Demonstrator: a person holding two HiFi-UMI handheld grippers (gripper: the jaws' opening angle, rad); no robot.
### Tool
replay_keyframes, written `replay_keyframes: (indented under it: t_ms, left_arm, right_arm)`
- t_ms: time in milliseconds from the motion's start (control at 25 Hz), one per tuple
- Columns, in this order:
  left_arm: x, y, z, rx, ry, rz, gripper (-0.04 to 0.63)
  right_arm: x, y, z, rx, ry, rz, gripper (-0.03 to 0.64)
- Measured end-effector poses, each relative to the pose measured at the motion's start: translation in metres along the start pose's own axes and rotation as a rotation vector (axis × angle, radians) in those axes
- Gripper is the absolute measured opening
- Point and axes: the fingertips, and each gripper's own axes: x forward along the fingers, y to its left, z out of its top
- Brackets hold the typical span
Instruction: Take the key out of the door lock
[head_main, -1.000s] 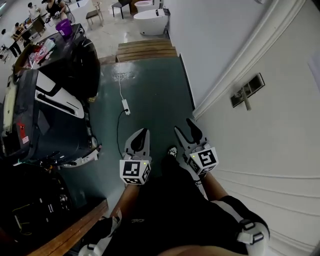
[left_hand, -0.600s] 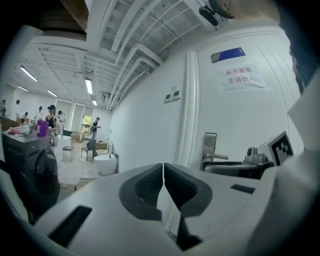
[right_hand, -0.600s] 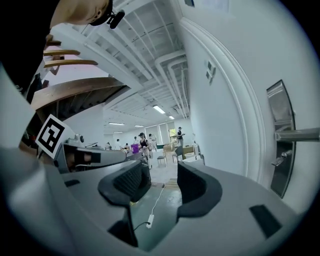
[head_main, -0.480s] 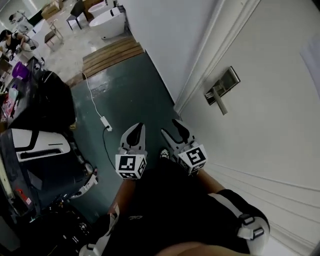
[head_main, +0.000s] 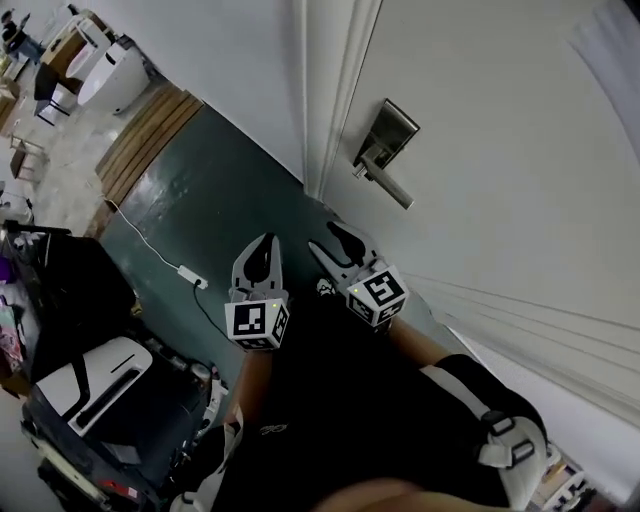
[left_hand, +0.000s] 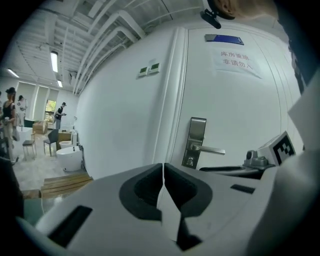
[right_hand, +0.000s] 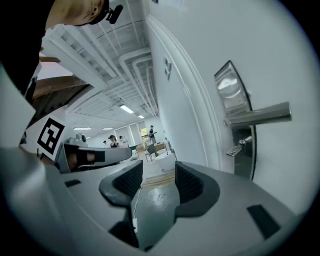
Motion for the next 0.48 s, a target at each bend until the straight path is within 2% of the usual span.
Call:
replay_keyframes:
  t_ms: [200, 480]
  left_arm:
    - [0.056, -0.008, 0.004, 0.048, 0.054, -0.205, 0.029]
    - [0.116, -0.009, 0.009, 0.088, 0.122, -0.417, 0.029]
  right_arm:
    - [0.012, -0.043, 0.007, 0.149, -0.056, -0.178, 0.207]
    - [0.016, -0.087, 0.003, 0.409, -0.176, -0.413, 0.207]
